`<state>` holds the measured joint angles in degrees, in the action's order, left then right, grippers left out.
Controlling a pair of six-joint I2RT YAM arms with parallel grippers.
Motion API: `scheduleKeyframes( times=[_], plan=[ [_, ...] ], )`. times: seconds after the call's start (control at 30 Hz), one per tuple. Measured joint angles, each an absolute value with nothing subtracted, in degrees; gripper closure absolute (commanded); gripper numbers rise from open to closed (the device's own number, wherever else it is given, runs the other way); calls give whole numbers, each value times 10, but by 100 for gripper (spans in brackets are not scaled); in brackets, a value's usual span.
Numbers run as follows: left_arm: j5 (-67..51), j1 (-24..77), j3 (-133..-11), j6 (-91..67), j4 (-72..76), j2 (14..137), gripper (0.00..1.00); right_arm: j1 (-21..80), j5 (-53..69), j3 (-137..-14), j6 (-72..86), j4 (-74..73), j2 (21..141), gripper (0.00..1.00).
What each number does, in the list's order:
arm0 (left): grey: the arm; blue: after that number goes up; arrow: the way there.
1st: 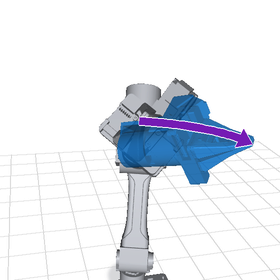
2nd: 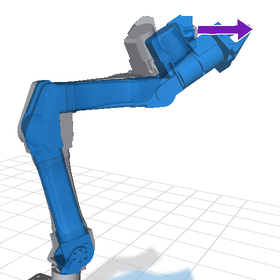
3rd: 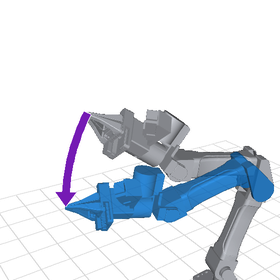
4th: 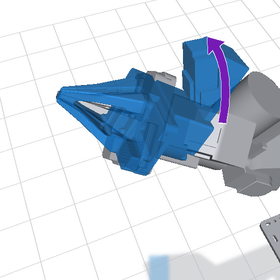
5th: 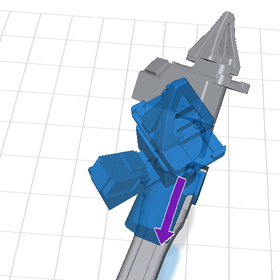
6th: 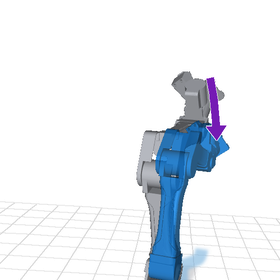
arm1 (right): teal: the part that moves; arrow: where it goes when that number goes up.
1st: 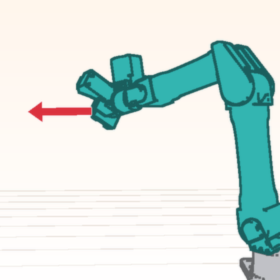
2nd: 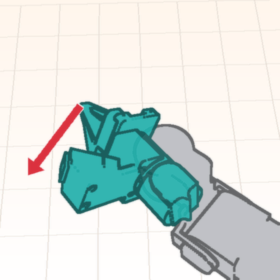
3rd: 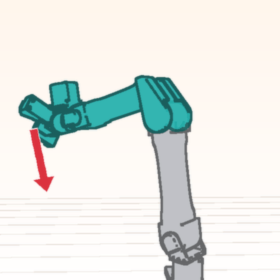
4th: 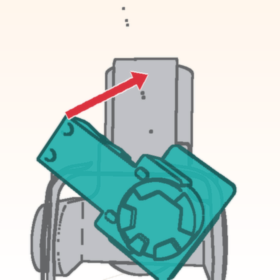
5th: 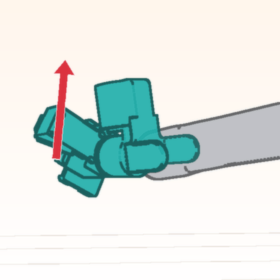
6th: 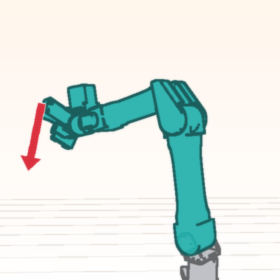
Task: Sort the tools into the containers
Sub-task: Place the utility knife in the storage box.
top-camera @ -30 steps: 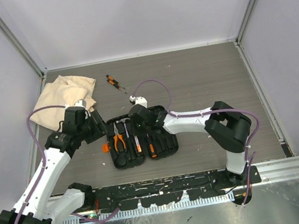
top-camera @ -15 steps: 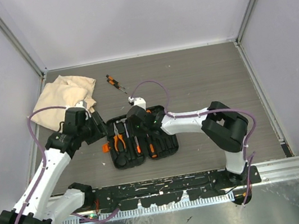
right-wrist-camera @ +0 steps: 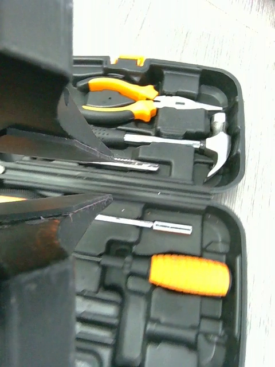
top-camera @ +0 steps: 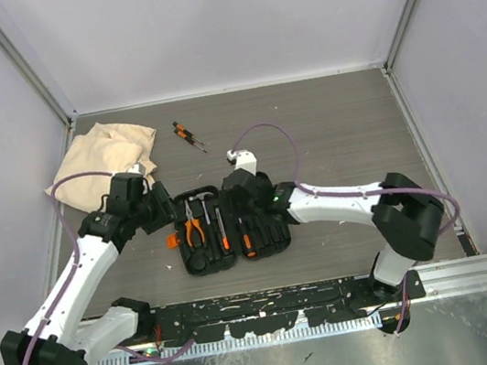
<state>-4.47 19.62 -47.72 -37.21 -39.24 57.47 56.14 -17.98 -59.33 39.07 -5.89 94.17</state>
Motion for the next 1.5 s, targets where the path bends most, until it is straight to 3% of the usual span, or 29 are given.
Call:
scheduleKeyframes(
  times=[0.33,0.73,1.5],
  plan=[
    [-17,307,-478,-411,-363,643,53,561,-212,-464,410,-71,797,73],
    [56,416,-506,-461,-328,767,69,548,-209,-372,451,-86,713,78],
    [88,438,-552,-460,-315,870,83,546,-209,-354,467,-87,697,79]
  ],
)
